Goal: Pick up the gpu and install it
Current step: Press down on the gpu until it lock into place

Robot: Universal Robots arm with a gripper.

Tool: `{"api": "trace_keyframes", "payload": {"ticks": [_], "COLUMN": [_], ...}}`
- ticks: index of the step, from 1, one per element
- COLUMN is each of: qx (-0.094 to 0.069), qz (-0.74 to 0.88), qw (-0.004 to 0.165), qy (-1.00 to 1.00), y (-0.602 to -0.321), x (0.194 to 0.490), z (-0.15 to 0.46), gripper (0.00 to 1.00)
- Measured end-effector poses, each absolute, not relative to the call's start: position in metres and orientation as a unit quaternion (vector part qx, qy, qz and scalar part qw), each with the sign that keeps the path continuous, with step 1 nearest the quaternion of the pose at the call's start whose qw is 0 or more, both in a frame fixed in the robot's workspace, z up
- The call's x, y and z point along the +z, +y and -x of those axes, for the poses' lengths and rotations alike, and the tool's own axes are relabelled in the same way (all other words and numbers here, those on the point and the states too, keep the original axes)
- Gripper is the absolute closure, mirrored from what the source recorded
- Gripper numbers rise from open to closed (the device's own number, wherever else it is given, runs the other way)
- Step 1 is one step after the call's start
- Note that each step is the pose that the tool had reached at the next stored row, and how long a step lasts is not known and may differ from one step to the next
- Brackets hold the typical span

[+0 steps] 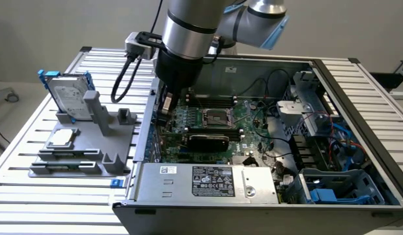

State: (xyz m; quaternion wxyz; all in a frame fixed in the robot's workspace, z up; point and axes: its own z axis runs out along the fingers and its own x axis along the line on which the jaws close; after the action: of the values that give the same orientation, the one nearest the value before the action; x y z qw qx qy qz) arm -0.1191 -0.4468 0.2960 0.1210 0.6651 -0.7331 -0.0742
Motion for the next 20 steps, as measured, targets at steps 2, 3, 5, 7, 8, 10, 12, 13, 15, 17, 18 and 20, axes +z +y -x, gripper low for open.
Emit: {"api": "trace_keyframes", "payload": {"ticks": [2, 3, 5, 7, 8, 10, 12, 13, 15, 17, 18, 20], "qx": [-0.075, -0.075, -0.075, -0.075, -0.075, -0.074, -0.072, -0.070, -0.065, -0.055, -0.050, -0.040], "qz": [-0.665, -0.665, -0.665, -0.665, -0.665, -0.665, -0.666, -0.666, -0.666, -0.667, -0.668, -0.669], "qw": [0.122, 0.122, 0.122, 0.122, 0.122, 0.122, 0.120, 0.117, 0.111, 0.101, 0.096, 0.085], "qy": [-0.733, -0.733, -0.733, -0.733, -0.733, -0.733, -0.733, -0.733, -0.734, -0.736, -0.736, -0.738], "y": [-0.447, -0.447, -0.447, -0.447, -0.447, -0.447, -0.447, -0.447, -0.447, -0.447, -0.447, -0.447], "x": [0.301, 0.303, 0.304, 0.304, 0.304, 0.304, 0.304, 0.304, 0.304, 0.304, 0.304, 0.304], "z": [0.117, 0.116, 0.112, 0.108, 0.106, 0.103, 0.100, 0.099, 0.097, 0.096, 0.095, 0.093], "gripper": [0.89, 0.89, 0.89, 0.89, 0.89, 0.89, 0.89, 0.89, 0.89, 0.89, 0.89, 0.89]}}
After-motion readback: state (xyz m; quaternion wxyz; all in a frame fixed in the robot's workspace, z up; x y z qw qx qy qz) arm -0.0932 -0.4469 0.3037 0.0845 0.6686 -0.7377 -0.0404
